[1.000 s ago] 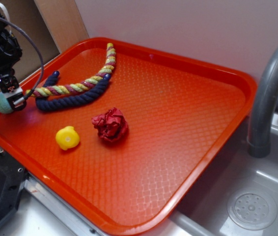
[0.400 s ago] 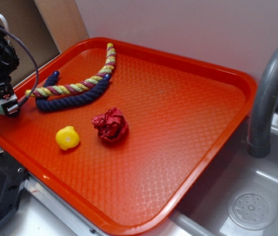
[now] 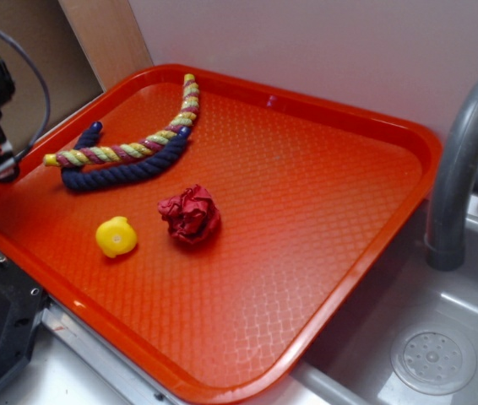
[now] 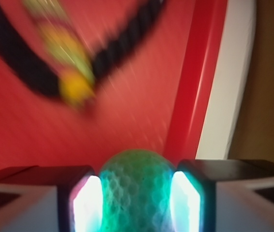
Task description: Grab the green ball.
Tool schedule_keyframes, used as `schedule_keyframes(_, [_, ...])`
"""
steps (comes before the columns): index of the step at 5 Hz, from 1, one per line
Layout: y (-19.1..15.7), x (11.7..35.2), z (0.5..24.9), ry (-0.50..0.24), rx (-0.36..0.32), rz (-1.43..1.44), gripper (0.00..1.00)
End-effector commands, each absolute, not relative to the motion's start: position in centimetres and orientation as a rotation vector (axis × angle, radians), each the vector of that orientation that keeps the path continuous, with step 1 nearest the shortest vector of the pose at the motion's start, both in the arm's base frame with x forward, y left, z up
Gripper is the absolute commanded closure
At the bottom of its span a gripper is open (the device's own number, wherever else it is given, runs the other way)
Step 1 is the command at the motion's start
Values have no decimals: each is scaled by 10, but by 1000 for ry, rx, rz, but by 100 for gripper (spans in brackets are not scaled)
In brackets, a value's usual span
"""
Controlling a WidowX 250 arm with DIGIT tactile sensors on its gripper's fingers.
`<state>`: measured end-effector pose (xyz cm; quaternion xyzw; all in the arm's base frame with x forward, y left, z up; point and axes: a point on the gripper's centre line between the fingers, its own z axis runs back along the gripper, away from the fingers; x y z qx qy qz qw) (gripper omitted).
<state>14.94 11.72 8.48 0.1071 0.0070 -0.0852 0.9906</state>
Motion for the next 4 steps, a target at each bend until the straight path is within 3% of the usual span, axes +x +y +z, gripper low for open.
schedule_keyframes(1, [27,190,177,-38,106,-140,100])
schedule_keyframes(2, [13,206,180,-83,42,19,100])
schedule_keyframes(3, [-4,209,201,-141,36,40,100])
schedule_keyframes(4, [10,212,174,-108,13,16,100])
